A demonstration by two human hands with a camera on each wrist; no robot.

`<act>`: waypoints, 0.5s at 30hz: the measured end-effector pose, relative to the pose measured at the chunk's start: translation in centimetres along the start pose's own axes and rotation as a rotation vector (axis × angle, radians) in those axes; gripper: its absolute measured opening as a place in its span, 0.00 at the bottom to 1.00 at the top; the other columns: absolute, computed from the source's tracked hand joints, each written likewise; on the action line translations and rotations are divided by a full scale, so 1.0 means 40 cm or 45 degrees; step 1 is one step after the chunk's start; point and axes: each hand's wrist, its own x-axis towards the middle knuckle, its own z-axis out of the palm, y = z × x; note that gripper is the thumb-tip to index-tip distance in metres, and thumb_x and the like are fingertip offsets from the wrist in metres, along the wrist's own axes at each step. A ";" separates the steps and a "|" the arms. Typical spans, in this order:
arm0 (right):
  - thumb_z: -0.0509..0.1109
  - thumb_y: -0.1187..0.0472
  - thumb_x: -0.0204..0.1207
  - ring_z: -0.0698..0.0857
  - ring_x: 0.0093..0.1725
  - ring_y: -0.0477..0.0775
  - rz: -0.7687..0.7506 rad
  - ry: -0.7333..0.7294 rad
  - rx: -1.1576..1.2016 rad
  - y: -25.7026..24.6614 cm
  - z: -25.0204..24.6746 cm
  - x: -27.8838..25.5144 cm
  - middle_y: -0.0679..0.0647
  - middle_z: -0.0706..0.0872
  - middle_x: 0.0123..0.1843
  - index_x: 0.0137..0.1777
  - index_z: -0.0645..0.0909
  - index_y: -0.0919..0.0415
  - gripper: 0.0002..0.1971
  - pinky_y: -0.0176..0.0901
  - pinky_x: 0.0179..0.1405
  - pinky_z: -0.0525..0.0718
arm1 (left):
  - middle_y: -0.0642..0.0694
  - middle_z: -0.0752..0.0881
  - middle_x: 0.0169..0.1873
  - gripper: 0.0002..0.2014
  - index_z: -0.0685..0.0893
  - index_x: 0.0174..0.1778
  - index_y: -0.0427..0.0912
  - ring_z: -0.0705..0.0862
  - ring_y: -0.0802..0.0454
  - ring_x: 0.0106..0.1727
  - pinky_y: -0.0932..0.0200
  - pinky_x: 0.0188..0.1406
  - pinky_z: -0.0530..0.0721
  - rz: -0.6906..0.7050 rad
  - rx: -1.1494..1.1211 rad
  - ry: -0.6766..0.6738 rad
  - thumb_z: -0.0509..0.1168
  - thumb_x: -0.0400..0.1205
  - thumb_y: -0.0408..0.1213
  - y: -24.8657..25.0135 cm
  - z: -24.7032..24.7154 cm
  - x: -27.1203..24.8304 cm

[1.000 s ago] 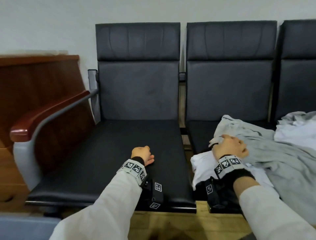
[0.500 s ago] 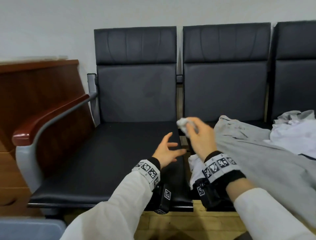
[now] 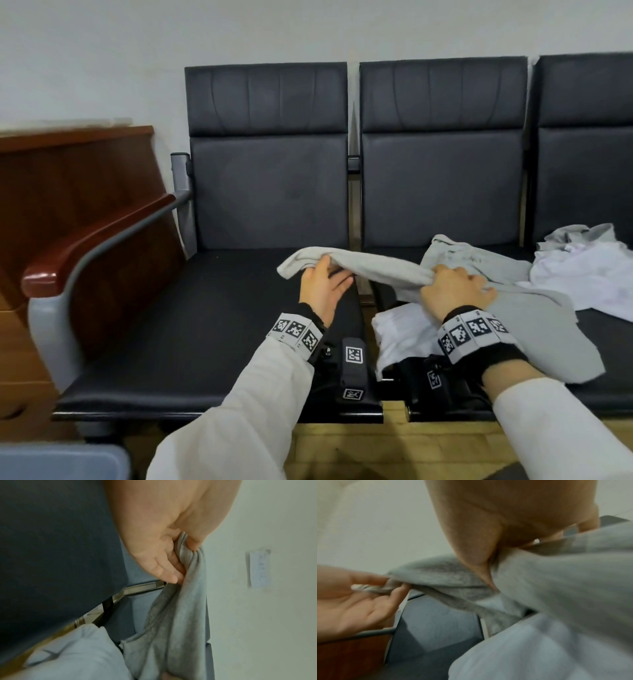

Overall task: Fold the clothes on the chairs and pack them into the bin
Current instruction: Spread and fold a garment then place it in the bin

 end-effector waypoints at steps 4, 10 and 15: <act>0.65 0.66 0.63 0.71 0.68 0.66 -0.010 0.714 0.624 -0.001 -0.021 0.015 0.59 0.77 0.66 0.67 0.73 0.53 0.28 0.62 0.72 0.64 | 0.44 0.85 0.55 0.11 0.79 0.57 0.42 0.87 0.49 0.54 0.56 0.54 0.84 0.033 -0.075 -0.013 0.53 0.88 0.40 0.015 -0.011 -0.003; 0.69 0.52 0.71 0.83 0.54 0.63 -0.180 0.221 0.749 -0.074 0.010 -0.003 0.57 0.86 0.57 0.63 0.73 0.52 0.20 0.50 0.53 0.77 | 0.43 0.81 0.64 0.17 0.74 0.70 0.37 0.82 0.46 0.63 0.58 0.53 0.82 0.156 -0.363 0.246 0.53 0.89 0.40 0.084 -0.113 0.024; 0.64 0.56 0.74 0.74 0.69 0.64 -0.201 -0.296 -0.036 -0.114 0.095 -0.010 0.56 0.79 0.67 0.66 0.74 0.51 0.20 0.56 0.66 0.69 | 0.40 0.77 0.71 0.19 0.72 0.72 0.34 0.74 0.44 0.74 0.56 0.64 0.75 0.212 -0.478 0.444 0.53 0.88 0.40 0.128 -0.233 0.029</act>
